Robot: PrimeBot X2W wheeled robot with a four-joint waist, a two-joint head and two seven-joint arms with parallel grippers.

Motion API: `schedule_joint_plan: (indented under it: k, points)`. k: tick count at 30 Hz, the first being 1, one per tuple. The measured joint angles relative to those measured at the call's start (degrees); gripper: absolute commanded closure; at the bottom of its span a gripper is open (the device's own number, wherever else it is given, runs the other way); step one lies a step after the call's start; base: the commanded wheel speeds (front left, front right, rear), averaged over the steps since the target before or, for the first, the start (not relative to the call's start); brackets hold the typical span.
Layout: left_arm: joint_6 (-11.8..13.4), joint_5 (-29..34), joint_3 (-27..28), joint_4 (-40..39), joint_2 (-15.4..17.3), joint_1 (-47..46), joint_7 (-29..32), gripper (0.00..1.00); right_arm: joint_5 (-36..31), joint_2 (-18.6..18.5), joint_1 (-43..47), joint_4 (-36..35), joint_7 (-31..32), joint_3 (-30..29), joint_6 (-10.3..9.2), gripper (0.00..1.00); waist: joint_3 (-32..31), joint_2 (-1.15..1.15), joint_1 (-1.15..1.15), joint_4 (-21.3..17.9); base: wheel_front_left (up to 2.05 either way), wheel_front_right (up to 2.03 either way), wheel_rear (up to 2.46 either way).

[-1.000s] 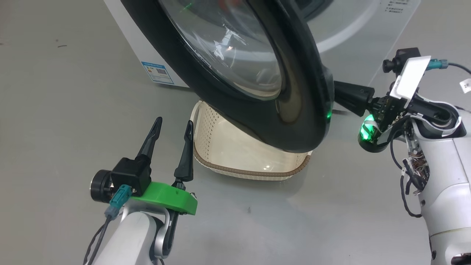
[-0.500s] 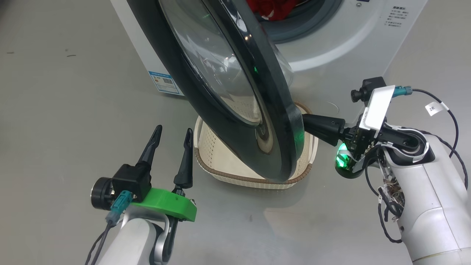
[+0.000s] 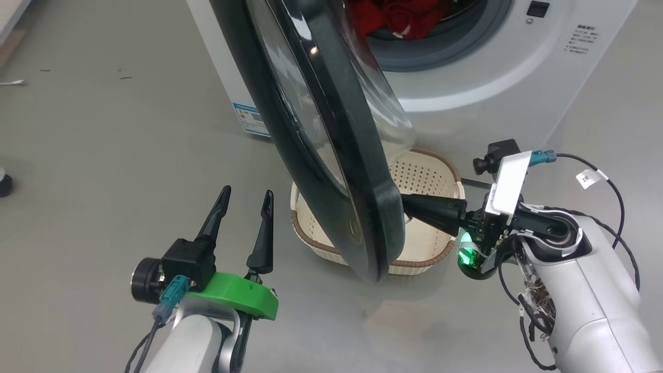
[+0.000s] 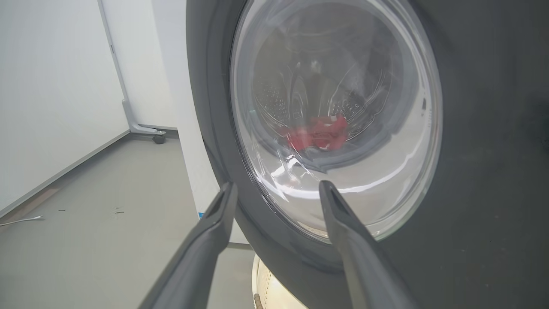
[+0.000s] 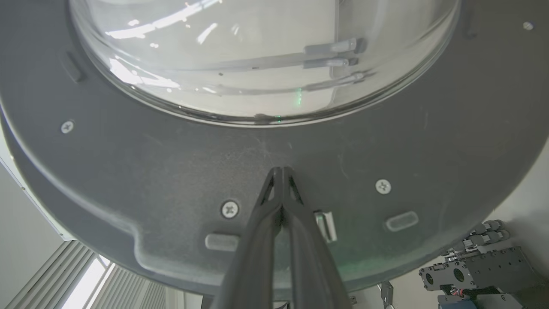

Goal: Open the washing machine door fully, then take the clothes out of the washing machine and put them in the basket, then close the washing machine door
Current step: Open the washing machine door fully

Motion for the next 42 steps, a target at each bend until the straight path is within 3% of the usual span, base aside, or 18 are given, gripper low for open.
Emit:
schedule_joint_plan:
  k: [11, 25, 35, 42]
  points:
    - [0.0, -0.14, 0.38, -0.15, 0.0, 1.4, 0.0, 0.0, 0.31, 0.18, 2.43, -1.67, -0.75, 5.04, 0.12, 1.0, -1.1, 0.0, 0.0, 2.85, 0.0, 0.0, 0.0]
    - [0.0, -0.14, 0.53, -0.31, 0.02, 1.97, 0.0, 0.0, 4.5, 0.15, 3.53, -3.99, -3.74, 10.38, 0.13, 1.0, -1.59, 0.0, 0.0, 3.63, 0.0, 0.0, 0.0]
    - [0.0, -0.14, 1.11, -0.33, 0.03, 2.91, 0.01, 0.0, 4.99, 0.29, 4.88, -4.43, -7.33, 10.09, 0.41, 1.0, -1.99, 0.0, 0.0, 3.07, 0.0, 0.0, 0.0]
    - [0.0, -0.11, 2.86, -0.59, 0.03, 2.94, 0.0, 0.0, 4.99, 0.38, 7.35, -5.59, -10.73, 6.51, 0.41, 1.0, -2.28, 0.0, 0.0, 2.02, 0.0, 0.0, 0.0]
